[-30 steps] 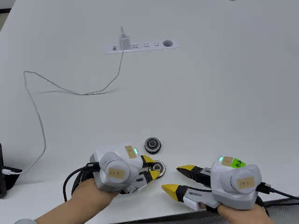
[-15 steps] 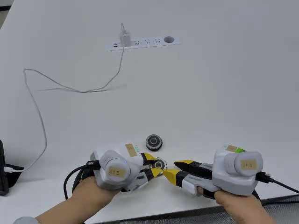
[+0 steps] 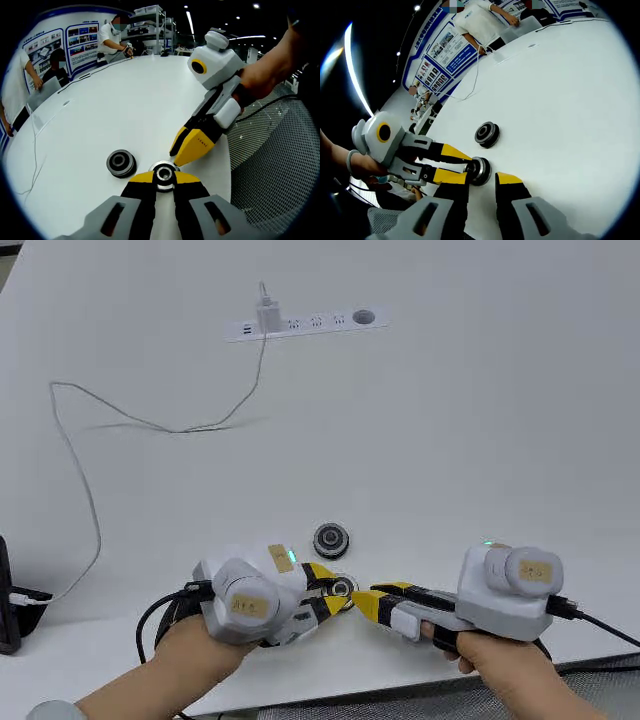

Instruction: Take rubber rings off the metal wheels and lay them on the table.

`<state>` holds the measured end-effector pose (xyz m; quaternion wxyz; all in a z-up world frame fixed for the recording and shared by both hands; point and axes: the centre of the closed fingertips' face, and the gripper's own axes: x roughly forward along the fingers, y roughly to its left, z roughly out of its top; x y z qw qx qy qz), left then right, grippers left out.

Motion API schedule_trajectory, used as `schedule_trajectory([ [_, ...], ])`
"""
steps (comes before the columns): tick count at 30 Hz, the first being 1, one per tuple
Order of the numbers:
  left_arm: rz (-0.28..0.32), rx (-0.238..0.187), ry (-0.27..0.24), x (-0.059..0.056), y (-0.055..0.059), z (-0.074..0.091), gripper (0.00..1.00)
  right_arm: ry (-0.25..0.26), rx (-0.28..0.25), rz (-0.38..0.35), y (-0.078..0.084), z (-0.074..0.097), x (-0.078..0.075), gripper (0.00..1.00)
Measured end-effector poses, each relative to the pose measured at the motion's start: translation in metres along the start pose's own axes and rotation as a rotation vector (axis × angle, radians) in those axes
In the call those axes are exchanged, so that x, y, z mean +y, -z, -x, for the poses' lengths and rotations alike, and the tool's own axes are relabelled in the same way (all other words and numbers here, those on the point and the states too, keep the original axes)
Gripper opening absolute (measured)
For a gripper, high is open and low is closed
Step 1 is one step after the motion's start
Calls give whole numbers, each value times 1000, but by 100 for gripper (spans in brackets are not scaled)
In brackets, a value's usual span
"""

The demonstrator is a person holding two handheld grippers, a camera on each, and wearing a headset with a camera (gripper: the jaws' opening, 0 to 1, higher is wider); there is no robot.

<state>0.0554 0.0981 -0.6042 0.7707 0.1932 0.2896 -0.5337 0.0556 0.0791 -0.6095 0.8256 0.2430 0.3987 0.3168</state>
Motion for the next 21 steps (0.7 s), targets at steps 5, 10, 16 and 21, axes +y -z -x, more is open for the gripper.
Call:
schedule_trajectory([
  [5, -3, 0, 0, 0, 0, 0, 13, 1, 8, -50, 0, -2, -1, 21],
  [10, -2, -3, 1, 0, -1, 0, 13, -8, 18, -87, 1, -4, 0, 20],
  [16, -2, -6, 1, 0, -1, 0, 13, -14, 31, -120, 4, -7, 1, 20],
  [21, 1, -10, 1, 0, -1, 0, 13, -24, 32, -143, 3, -8, 2, 19],
])
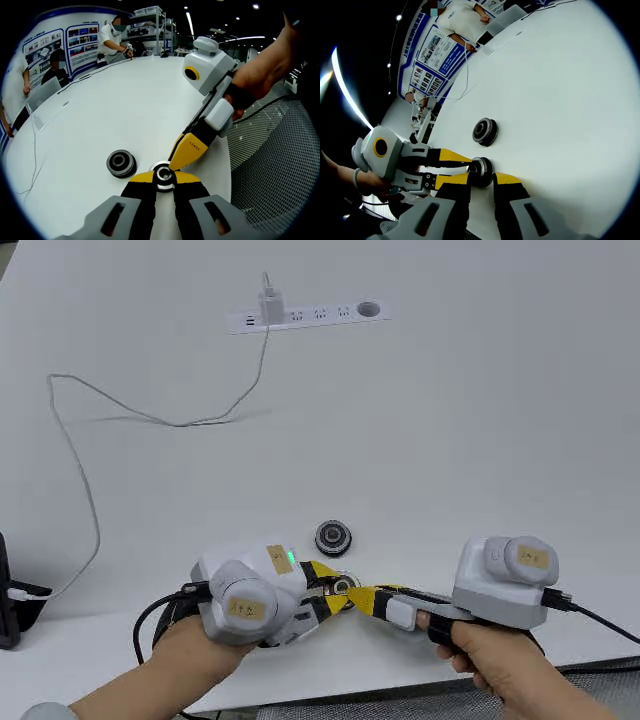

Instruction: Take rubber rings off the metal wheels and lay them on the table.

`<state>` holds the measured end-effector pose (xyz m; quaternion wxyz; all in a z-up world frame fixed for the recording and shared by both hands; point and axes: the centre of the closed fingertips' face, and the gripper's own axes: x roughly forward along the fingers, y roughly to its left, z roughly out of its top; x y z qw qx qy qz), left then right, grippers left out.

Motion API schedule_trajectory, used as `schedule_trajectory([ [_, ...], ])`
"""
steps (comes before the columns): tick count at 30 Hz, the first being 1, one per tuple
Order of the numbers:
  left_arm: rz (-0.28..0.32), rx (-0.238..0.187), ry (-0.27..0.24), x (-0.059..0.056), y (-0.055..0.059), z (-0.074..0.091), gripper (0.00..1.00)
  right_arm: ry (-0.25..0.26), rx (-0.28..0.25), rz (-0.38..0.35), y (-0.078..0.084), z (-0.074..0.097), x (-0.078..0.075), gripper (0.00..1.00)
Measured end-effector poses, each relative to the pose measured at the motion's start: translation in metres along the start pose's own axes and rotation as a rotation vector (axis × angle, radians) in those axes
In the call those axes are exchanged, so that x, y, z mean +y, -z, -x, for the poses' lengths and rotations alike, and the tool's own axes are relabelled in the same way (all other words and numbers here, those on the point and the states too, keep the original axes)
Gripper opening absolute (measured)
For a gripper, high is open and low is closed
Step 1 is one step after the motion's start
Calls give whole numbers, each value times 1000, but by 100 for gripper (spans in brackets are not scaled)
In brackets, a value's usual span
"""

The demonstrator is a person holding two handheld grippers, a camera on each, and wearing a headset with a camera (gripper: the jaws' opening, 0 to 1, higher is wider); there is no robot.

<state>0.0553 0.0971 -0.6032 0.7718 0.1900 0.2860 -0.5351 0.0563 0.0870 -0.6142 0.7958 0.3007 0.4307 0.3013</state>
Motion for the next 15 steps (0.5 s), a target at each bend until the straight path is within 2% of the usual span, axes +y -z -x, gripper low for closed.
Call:
schedule_trajectory([
  [15, 3, -8, 3, 0, 0, 1, 13, -28, -6, -21, -3, 1, 6, 20],
])
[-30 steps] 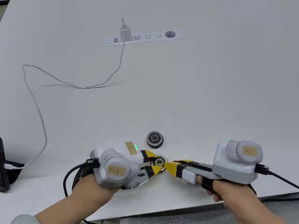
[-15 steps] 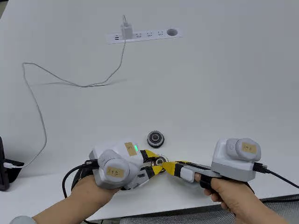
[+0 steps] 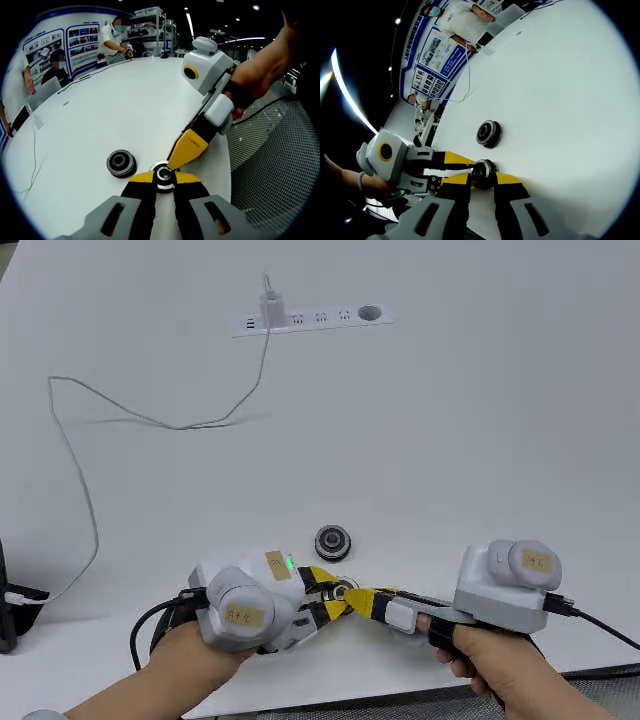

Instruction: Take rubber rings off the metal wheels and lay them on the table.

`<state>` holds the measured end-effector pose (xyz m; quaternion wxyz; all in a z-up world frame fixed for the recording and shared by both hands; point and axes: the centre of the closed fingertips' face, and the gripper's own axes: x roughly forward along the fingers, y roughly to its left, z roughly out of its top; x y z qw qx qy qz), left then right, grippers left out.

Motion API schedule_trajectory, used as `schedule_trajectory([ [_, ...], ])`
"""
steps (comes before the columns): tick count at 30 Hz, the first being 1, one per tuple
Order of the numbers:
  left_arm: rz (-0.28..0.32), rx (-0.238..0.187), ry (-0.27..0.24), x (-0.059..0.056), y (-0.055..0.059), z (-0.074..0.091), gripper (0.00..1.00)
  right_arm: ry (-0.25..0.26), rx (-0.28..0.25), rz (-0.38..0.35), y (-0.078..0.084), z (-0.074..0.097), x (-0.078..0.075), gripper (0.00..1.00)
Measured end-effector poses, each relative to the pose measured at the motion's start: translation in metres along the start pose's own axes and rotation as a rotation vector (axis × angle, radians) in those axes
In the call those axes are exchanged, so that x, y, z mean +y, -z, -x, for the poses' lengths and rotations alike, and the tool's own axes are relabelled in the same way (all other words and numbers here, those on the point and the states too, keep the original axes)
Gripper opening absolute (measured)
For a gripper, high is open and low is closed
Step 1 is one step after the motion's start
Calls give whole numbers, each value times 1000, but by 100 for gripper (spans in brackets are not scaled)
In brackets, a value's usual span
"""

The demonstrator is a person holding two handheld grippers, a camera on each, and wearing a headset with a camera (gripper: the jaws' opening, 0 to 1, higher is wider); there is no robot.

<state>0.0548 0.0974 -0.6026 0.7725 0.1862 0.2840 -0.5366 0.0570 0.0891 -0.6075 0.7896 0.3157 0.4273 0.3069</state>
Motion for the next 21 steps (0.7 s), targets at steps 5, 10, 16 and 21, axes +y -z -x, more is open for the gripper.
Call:
schedule_trajectory([
  [5, 3, -3, -1, 0, 0, 0, 13, 0, 5, 10, 0, 0, 0, 20],
  [10, 3, -2, -1, 0, 0, 0, 13, -1, 15, 27, 0, 1, 1, 19],
  [16, 6, -3, -2, 0, 0, 0, 13, -5, 18, 42, 0, 2, 1, 18],
  [21, 7, -3, -1, 0, 1, 0, 13, 4, 20, 47, 0, 0, -2, 15],
])
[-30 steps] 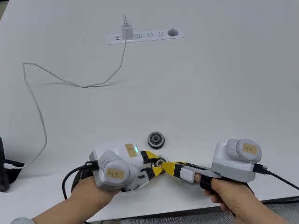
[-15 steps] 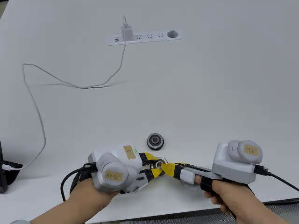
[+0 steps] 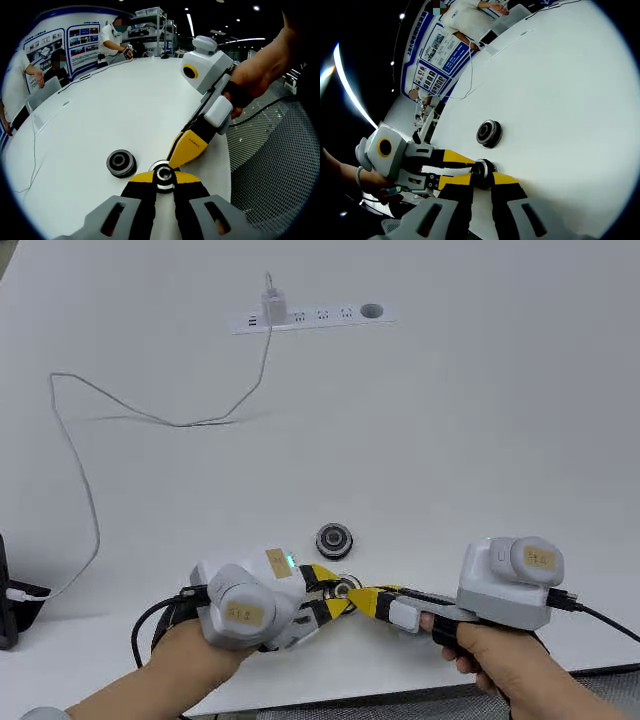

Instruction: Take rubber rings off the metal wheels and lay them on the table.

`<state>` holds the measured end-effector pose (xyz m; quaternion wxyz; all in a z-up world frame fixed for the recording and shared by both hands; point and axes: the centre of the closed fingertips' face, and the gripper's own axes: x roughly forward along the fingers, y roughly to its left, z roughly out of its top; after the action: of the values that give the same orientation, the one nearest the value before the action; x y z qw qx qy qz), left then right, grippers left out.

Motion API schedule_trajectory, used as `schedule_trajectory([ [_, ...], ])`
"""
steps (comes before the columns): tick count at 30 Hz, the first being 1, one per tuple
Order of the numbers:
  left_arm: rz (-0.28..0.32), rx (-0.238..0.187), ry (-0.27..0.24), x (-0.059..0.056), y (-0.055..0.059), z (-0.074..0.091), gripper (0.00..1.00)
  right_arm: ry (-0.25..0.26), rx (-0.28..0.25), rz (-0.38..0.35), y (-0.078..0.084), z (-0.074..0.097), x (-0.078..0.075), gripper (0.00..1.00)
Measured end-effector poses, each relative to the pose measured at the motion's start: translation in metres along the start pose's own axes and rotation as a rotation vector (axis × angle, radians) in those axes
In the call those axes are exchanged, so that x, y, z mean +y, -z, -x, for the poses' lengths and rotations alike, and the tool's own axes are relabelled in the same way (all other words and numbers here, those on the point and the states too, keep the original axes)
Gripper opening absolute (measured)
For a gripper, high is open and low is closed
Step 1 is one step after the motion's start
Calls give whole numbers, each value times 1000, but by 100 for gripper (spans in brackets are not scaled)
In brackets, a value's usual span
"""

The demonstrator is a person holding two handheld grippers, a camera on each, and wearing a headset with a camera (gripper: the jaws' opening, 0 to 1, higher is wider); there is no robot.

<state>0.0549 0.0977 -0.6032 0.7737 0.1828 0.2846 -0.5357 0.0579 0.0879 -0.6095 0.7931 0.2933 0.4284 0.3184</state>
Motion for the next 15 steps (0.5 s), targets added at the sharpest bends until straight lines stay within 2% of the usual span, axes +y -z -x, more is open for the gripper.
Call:
schedule_trajectory([
  [6, 0, -1, 1, 1, 1, 0, 13, -6, -3, 7, -3, 2, 1, 13],
  [15, 3, -3, 2, 2, 3, -1, 13, 17, 11, 45, -3, 1, -5, 5],
])
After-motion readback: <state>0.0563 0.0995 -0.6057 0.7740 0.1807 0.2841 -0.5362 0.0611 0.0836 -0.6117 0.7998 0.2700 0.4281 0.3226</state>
